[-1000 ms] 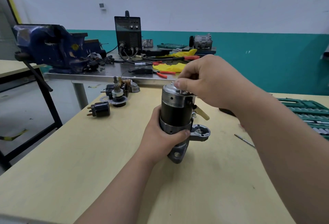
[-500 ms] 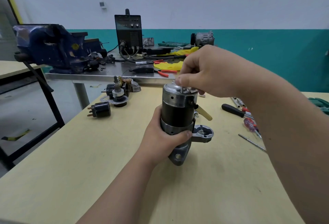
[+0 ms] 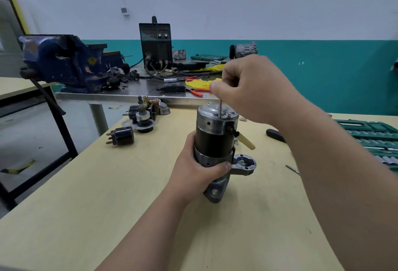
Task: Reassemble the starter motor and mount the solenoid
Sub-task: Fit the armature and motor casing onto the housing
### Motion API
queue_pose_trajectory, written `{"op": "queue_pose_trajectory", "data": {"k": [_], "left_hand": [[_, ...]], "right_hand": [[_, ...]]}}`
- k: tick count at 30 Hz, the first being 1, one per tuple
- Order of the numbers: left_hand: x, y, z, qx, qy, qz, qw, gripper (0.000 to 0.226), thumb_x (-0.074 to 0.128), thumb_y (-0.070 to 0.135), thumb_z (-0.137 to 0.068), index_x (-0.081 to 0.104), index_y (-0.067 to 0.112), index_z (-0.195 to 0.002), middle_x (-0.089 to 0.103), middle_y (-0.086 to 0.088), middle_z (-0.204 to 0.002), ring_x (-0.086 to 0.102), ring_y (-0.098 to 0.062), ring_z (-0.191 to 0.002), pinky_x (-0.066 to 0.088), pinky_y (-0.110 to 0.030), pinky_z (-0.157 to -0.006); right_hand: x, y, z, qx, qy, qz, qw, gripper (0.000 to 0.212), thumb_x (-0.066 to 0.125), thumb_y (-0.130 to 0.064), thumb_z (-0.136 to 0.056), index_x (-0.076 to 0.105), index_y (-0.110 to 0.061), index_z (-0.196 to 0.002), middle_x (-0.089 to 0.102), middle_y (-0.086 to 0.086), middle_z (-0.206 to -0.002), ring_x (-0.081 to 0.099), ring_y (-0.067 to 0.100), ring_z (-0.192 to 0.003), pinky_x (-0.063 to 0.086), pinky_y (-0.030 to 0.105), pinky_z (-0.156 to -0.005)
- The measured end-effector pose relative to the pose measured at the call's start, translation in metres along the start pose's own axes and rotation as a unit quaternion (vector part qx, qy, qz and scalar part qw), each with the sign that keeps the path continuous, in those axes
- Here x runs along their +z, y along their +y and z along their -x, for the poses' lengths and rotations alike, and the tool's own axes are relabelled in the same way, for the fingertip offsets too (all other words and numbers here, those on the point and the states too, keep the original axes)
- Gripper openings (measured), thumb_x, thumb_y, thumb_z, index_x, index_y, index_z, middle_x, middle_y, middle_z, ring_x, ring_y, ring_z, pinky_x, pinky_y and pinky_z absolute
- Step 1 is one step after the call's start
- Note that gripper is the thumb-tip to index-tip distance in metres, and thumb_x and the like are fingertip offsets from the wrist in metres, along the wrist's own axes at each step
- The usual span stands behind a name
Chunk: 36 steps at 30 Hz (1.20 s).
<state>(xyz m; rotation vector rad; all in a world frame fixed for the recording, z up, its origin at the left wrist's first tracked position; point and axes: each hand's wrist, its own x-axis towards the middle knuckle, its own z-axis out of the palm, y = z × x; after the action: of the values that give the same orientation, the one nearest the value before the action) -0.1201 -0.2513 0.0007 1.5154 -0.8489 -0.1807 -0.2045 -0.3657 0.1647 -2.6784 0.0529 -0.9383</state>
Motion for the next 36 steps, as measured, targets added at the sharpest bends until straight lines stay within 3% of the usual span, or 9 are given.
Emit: {"op": "queue_pose_trajectory", "data": {"k": [3, 6, 8, 11, 17, 23, 28, 33, 36], "left_hand": [[0.000, 0.000, 0.000, -0.005, 0.001, 0.004, 1.000, 0.062, 0.082, 0.035, -0.055, 0.053, 0.046, -0.109, 0.069, 0.020, -0.100, 0.067, 0.000, -0.090, 0.050, -0.010, -0.066], [-0.001, -0.001, -0.001, -0.010, 0.003, 0.012, 1.000, 0.065, 0.082, 0.036, -0.054, 0.053, 0.044, -0.112, 0.069, 0.020, -0.101, 0.067, 0.000, -0.090, 0.051, -0.011, -0.066], [-0.001, -0.001, -0.001, -0.009, 0.004, 0.012, 1.000, 0.066, 0.082, 0.036, -0.055, 0.053, 0.045, -0.112, 0.069, 0.020, -0.101, 0.067, -0.001, -0.090, 0.051, -0.011, -0.067], [-0.001, -0.002, -0.001, -0.005, 0.007, 0.013, 1.000, 0.064, 0.082, 0.035, -0.054, 0.053, 0.047, -0.110, 0.069, 0.019, -0.102, 0.067, -0.002, -0.091, 0.051, -0.011, -0.066], [0.001, -0.003, -0.002, 0.000, 0.018, 0.004, 1.000, 0.066, 0.083, 0.038, -0.052, 0.053, 0.047, -0.111, 0.069, 0.019, -0.103, 0.067, -0.002, -0.092, 0.051, -0.011, -0.066], [0.002, -0.001, 0.000, -0.003, 0.015, -0.005, 1.000, 0.069, 0.083, 0.041, -0.052, 0.051, 0.049, -0.113, 0.068, 0.020, -0.105, 0.067, -0.003, -0.095, 0.054, -0.014, -0.066], [-0.001, -0.003, -0.002, -0.008, 0.013, 0.002, 1.000, 0.067, 0.083, 0.038, -0.052, 0.054, 0.048, -0.111, 0.070, 0.019, -0.104, 0.068, -0.003, -0.094, 0.053, -0.013, -0.066], [-0.002, -0.006, -0.004, -0.008, 0.001, -0.003, 1.000, 0.067, 0.084, 0.039, -0.053, 0.053, 0.048, -0.112, 0.069, 0.018, -0.104, 0.068, -0.004, -0.094, 0.052, -0.012, -0.066], [-0.002, -0.005, -0.005, -0.006, -0.002, 0.000, 1.000, 0.065, 0.083, 0.037, -0.054, 0.054, 0.046, -0.111, 0.070, 0.018, -0.102, 0.068, -0.004, -0.092, 0.052, -0.011, -0.066]], "right_hand": [[-0.003, 0.002, -0.001, -0.003, -0.056, 0.025, 0.998, 0.033, 0.060, -0.037, -0.086, 0.051, -0.020, -0.059, 0.045, -0.007, -0.052, 0.038, 0.007, -0.046, 0.030, 0.023, -0.045], [0.001, 0.006, 0.003, 0.000, -0.112, 0.028, 0.993, 0.016, 0.061, -0.040, -0.086, 0.059, -0.028, -0.076, 0.058, -0.012, -0.071, 0.052, 0.005, -0.062, 0.037, 0.021, -0.051], [0.002, 0.004, 0.006, -0.014, -0.098, -0.022, 0.995, 0.009, 0.063, -0.033, -0.087, 0.058, -0.035, -0.081, 0.059, -0.018, -0.076, 0.054, -0.002, -0.069, 0.038, 0.012, -0.053], [0.002, 0.002, 0.009, -0.019, -0.078, -0.060, 0.995, 0.022, 0.065, -0.024, -0.089, 0.057, -0.038, -0.073, 0.059, -0.019, -0.073, 0.053, -0.011, -0.069, 0.040, 0.005, -0.055], [0.004, -0.003, 0.018, 0.000, -0.054, 0.025, 0.998, 0.011, 0.061, -0.034, -0.090, 0.059, -0.031, -0.079, 0.056, -0.019, -0.076, 0.050, 0.001, -0.068, 0.034, 0.018, -0.051], [0.004, -0.005, 0.026, -0.011, -0.042, 0.063, 0.997, 0.010, 0.056, -0.036, -0.093, 0.060, -0.029, -0.088, 0.060, -0.011, -0.079, 0.051, 0.004, -0.070, 0.042, 0.022, -0.055], [-0.007, -0.004, 0.014, 0.013, -0.117, -0.006, 0.993, 0.015, 0.059, -0.031, -0.092, 0.061, -0.033, -0.078, 0.060, -0.019, -0.076, 0.054, 0.001, -0.067, 0.038, 0.018, -0.054], [-0.002, -0.007, 0.002, 0.023, -0.128, 0.074, 0.989, 0.029, 0.060, -0.041, -0.089, 0.054, -0.026, -0.065, 0.052, -0.010, -0.064, 0.048, 0.008, -0.058, 0.030, 0.020, -0.046], [-0.001, -0.007, 0.000, 0.016, -0.116, 0.116, 0.986, 0.032, 0.058, -0.048, -0.088, 0.053, -0.026, -0.065, 0.051, -0.008, -0.065, 0.047, 0.008, -0.060, 0.033, 0.024, -0.049]]}}
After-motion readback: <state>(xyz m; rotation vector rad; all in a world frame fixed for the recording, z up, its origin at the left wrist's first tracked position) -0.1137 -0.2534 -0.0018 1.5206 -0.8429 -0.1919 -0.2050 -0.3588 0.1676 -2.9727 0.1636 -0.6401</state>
